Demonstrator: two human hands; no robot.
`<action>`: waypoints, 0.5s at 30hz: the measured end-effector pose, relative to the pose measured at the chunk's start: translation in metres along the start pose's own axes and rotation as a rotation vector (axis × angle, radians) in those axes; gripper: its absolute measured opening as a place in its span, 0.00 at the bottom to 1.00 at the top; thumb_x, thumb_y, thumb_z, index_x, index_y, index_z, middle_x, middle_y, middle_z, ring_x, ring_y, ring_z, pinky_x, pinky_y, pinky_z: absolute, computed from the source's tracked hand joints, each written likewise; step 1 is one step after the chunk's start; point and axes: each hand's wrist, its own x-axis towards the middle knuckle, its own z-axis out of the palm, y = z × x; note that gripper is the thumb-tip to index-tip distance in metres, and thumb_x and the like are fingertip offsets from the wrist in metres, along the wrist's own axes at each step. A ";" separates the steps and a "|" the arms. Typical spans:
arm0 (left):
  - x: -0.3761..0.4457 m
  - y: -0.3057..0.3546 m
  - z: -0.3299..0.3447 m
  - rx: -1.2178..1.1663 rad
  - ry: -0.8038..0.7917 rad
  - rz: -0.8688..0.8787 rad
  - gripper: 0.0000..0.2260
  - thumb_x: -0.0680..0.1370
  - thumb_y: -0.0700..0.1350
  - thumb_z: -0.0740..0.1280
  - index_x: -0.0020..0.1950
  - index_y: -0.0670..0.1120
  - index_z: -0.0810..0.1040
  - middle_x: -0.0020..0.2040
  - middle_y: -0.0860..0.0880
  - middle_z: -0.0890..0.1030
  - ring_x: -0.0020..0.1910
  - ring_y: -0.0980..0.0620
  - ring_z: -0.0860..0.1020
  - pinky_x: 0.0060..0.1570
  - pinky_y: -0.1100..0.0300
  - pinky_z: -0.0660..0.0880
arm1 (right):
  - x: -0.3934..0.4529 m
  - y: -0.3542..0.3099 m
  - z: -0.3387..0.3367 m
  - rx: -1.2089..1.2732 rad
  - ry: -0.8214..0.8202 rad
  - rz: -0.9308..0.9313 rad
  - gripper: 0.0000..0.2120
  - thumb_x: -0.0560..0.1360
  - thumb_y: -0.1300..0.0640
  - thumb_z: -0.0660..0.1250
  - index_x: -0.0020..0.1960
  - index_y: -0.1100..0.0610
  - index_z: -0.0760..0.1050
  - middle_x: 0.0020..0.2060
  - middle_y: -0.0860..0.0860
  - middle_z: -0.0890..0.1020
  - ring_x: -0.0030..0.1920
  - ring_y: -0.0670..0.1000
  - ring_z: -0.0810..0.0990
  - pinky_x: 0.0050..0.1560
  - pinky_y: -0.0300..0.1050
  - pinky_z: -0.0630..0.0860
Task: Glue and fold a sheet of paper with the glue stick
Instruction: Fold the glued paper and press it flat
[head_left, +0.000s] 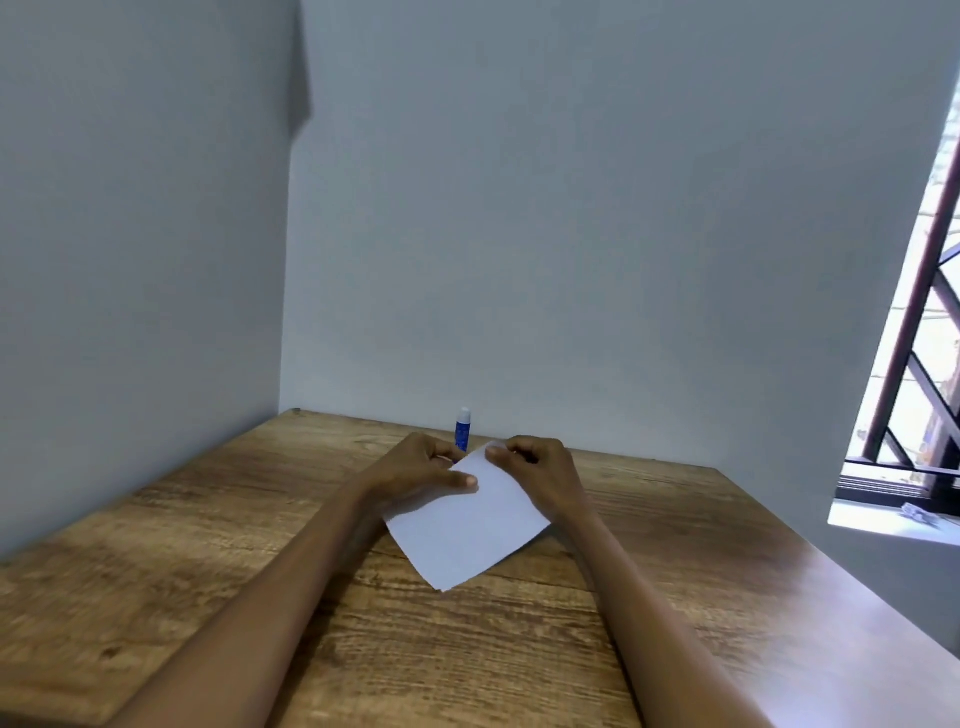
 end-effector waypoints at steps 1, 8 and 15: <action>0.000 0.000 0.001 0.033 -0.011 -0.004 0.09 0.68 0.52 0.75 0.45 0.49 0.84 0.38 0.53 0.86 0.37 0.55 0.84 0.32 0.68 0.76 | 0.000 -0.002 0.002 -0.002 -0.004 -0.007 0.09 0.70 0.44 0.69 0.35 0.47 0.80 0.32 0.47 0.82 0.33 0.45 0.78 0.36 0.44 0.69; 0.000 -0.005 0.004 -0.189 0.311 -0.010 0.10 0.69 0.51 0.74 0.45 0.47 0.82 0.35 0.52 0.85 0.33 0.55 0.83 0.27 0.68 0.74 | -0.003 0.004 -0.001 0.185 -0.122 0.175 0.32 0.64 0.43 0.76 0.64 0.47 0.69 0.56 0.46 0.79 0.56 0.49 0.79 0.56 0.53 0.78; 0.005 -0.007 0.013 -0.435 0.355 -0.078 0.09 0.69 0.45 0.75 0.47 0.46 0.81 0.39 0.48 0.86 0.35 0.51 0.85 0.28 0.61 0.78 | -0.005 -0.004 0.004 0.384 -0.042 0.352 0.13 0.75 0.48 0.67 0.54 0.56 0.78 0.48 0.52 0.84 0.46 0.51 0.83 0.39 0.43 0.79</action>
